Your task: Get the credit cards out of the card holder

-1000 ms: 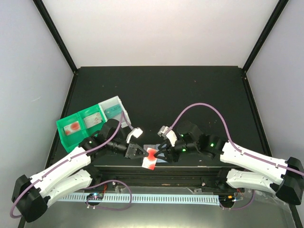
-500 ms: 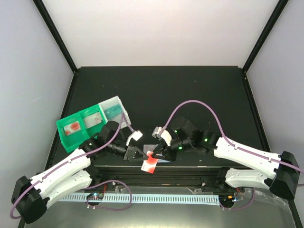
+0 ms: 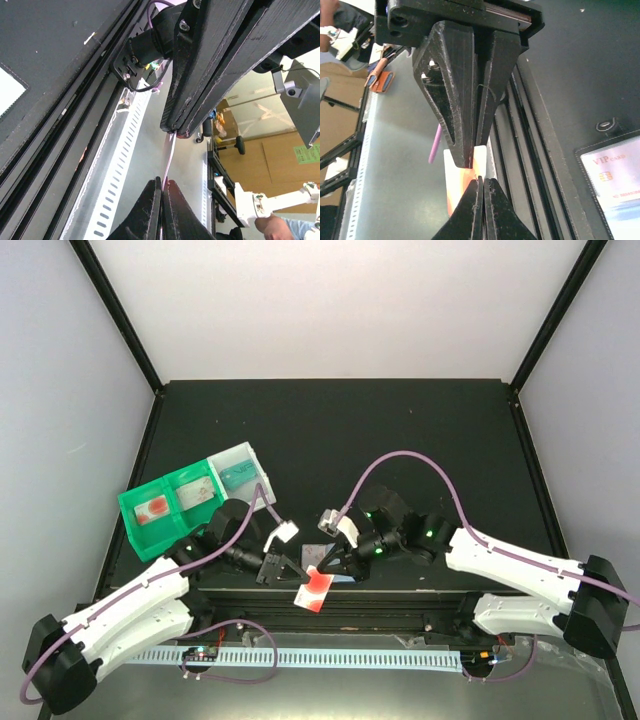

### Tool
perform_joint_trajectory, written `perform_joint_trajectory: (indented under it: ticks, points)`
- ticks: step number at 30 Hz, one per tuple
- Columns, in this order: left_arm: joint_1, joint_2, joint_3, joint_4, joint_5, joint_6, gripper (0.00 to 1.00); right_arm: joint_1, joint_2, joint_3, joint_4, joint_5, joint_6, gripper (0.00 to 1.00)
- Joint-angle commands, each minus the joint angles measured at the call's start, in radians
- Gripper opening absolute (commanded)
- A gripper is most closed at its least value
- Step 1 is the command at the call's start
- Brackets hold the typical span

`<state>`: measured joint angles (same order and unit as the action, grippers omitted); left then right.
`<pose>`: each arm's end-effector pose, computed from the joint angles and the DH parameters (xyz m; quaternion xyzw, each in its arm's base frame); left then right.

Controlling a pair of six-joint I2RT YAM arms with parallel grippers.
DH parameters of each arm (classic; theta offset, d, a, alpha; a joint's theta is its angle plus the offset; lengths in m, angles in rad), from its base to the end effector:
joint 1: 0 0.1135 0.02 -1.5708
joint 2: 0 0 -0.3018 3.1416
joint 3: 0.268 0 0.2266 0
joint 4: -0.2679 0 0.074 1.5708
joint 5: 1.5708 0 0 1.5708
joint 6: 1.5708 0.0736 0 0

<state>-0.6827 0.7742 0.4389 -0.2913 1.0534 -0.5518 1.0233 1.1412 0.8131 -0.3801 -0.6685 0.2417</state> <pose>0.0525 -0.1252 0.2445 0.2785 0.7533 -0.5926 0.0615 0.0759 0.2121 0.2886 -0.4537 0.7412 0.4738 0.1424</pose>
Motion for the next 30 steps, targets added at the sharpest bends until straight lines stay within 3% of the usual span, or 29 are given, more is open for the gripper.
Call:
perform_joint_trajectory:
  ticks: [1,7,13,15,19,21,24,30]
  points:
    - [0.003,-0.016,0.009,0.103,-0.033,0.008,0.03,0.015,0.022,-0.029,0.105,-0.168,0.025,0.01]
    - [0.004,-0.032,0.021,0.107,-0.028,0.004,0.02,0.014,0.015,-0.057,0.135,-0.197,0.051,0.07]
    - [0.004,-0.049,0.022,0.115,-0.028,0.004,0.02,0.015,-0.001,-0.08,0.153,-0.195,0.048,0.01]
    - [0.004,-0.051,0.024,0.108,-0.051,-0.005,0.13,0.014,0.0,-0.081,0.152,-0.186,0.051,0.01]
    - [0.006,-0.08,0.048,0.092,-0.132,-0.042,0.5,0.013,-0.007,-0.08,0.181,-0.167,0.091,0.01]
    - [0.006,-0.11,0.067,0.108,-0.183,-0.075,0.64,0.009,-0.015,-0.08,0.201,-0.151,0.108,0.01]
    - [0.006,-0.156,0.116,0.068,-0.31,-0.101,0.76,0.003,-0.026,-0.077,0.24,-0.112,0.149,0.01]
    - [0.006,-0.3,0.134,0.042,-0.564,-0.212,0.87,-0.008,-0.041,-0.07,0.368,0.003,0.321,0.01]
